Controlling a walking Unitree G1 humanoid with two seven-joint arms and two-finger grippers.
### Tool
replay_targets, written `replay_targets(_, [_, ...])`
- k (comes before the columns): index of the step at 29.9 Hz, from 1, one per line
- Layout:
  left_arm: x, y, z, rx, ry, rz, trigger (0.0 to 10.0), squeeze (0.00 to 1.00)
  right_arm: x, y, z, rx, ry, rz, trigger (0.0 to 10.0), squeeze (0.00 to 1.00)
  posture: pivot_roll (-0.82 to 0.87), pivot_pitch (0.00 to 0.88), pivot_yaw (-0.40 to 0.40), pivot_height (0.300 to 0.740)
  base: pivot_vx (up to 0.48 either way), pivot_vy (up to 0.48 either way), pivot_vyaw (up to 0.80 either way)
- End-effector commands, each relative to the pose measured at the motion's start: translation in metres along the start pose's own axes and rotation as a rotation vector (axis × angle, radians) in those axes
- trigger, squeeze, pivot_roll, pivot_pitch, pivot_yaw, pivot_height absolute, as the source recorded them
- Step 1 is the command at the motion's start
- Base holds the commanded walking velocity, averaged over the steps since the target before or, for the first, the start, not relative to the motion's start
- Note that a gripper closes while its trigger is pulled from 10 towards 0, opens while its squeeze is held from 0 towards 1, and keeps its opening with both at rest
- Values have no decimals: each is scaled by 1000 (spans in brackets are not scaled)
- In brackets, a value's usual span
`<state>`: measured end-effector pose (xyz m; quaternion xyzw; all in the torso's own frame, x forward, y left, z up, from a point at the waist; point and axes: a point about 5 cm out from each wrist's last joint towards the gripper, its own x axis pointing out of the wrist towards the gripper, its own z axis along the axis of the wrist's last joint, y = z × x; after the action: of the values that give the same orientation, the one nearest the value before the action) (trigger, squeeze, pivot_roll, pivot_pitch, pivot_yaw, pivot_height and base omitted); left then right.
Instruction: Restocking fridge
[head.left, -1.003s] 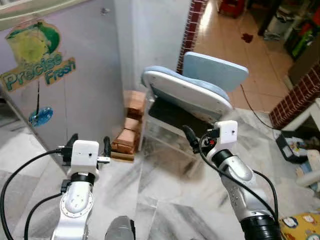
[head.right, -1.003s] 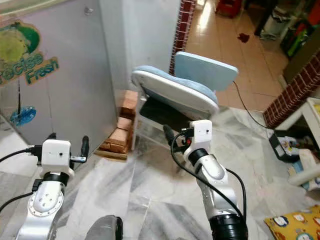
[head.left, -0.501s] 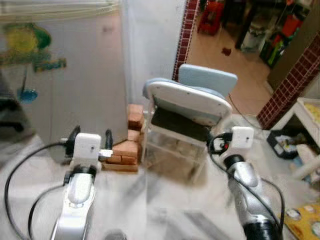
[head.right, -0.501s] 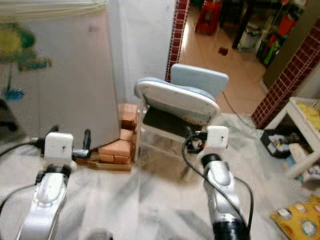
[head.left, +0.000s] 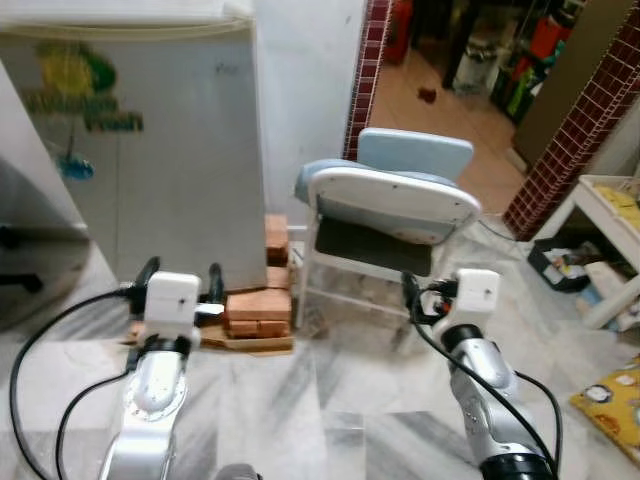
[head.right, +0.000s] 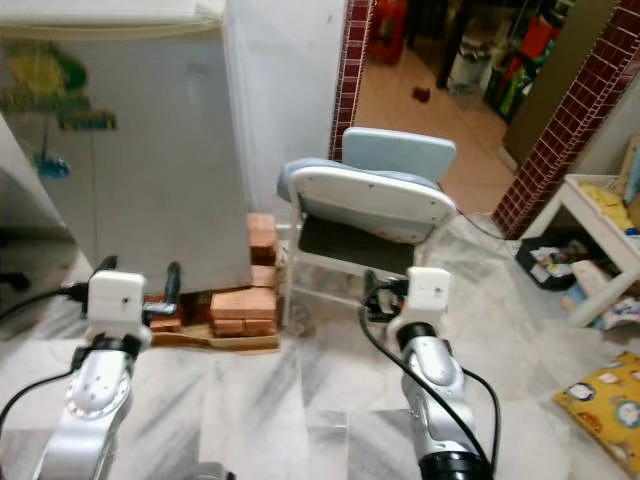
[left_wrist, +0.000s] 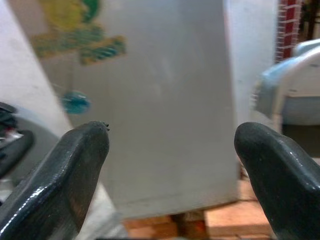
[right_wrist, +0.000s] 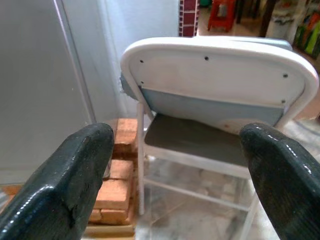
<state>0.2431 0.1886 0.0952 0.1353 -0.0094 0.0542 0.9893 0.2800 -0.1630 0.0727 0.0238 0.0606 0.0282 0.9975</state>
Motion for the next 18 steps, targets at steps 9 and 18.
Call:
replay_targets(9, [-7,-6,-4,-12,8,-34,10000,0,-24,-37,-15,-70,53,-133,10000,0,99,0,-55,740,0,480,0])
replay_targets(18, [-16,-7,-11,-16,33,-48,10000,0,-32,-42,-14,-86,35,-145,10000,0,92,0,-54,740,0,480,0])
